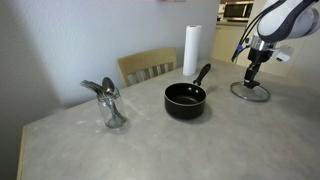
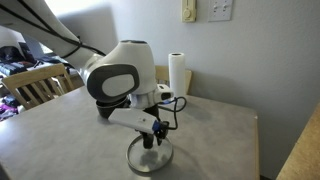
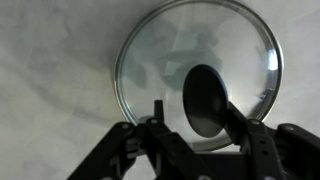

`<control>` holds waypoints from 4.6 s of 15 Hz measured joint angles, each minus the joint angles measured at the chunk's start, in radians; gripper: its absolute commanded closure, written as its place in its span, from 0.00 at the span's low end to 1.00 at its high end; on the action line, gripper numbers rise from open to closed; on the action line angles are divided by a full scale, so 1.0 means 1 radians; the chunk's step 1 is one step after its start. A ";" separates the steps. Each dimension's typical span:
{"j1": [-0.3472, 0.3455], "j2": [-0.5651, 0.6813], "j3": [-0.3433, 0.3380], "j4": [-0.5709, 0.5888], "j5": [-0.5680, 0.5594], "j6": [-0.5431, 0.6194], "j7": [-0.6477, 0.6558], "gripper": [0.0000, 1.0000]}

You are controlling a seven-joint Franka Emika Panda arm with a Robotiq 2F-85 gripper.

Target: Put the lid on the pot

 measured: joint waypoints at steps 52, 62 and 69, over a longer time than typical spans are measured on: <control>0.393 -0.143 0.082 0.154 -0.225 -0.206 0.449 0.86; 0.407 -0.084 0.100 0.226 -0.225 -0.245 0.404 0.86; 0.393 -0.083 0.100 0.248 -0.225 -0.264 0.281 0.61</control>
